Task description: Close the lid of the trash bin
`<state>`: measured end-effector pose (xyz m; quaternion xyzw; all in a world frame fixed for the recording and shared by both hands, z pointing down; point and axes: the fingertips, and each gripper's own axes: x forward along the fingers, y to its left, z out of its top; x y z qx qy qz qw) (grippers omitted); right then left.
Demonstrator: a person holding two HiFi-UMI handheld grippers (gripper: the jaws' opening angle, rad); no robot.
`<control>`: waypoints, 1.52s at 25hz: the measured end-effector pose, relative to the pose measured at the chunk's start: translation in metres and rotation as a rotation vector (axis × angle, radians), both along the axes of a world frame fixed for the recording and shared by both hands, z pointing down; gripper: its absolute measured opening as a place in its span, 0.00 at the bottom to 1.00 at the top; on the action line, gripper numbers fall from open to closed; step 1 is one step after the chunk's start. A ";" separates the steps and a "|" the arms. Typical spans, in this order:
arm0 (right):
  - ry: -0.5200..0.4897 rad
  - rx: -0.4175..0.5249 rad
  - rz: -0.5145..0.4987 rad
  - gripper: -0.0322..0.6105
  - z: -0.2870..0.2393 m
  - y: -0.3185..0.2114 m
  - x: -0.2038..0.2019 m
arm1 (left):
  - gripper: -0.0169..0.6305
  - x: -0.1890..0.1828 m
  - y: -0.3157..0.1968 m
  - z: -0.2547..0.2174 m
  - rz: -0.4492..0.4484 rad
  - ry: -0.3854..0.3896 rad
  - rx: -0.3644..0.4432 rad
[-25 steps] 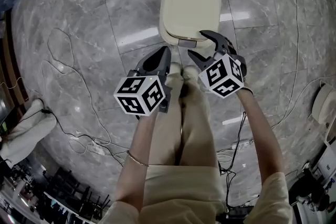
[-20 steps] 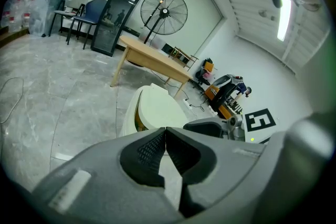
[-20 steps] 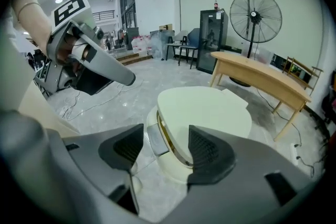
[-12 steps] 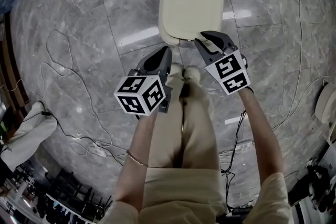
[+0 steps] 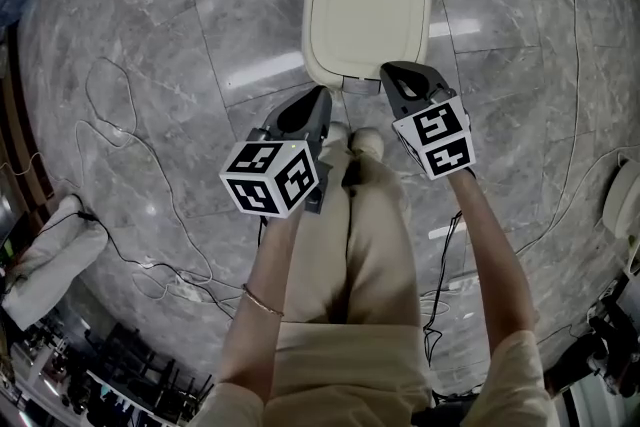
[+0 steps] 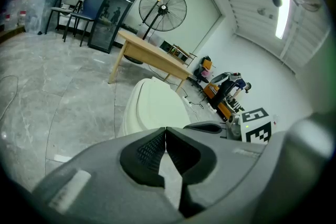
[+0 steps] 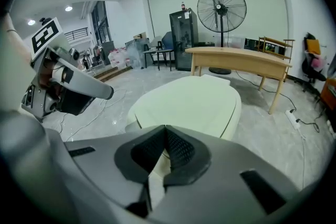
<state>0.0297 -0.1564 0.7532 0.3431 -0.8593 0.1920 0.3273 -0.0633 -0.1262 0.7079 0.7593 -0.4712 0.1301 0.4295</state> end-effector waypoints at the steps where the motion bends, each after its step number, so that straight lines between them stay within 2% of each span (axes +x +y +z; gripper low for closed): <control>1: -0.002 0.002 0.004 0.06 0.000 0.000 0.000 | 0.06 -0.001 0.000 0.001 0.002 -0.002 0.000; 10: 0.018 -0.022 0.061 0.06 0.005 0.000 0.000 | 0.06 -0.002 -0.005 0.008 0.007 -0.004 -0.005; 19: 0.109 -0.066 0.059 0.06 0.011 0.002 -0.001 | 0.06 0.004 -0.006 0.001 0.022 -0.003 -0.012; 22: 0.092 -0.094 0.092 0.06 0.010 0.002 0.000 | 0.06 0.004 -0.006 -0.006 0.032 -0.006 -0.009; 27: 0.047 -0.074 0.140 0.06 -0.013 -0.004 0.004 | 0.06 0.002 -0.009 -0.024 0.052 -0.016 -0.005; 38: -0.079 -0.027 0.245 0.06 -0.116 0.007 0.014 | 0.06 0.005 -0.017 -0.113 0.082 -0.011 0.083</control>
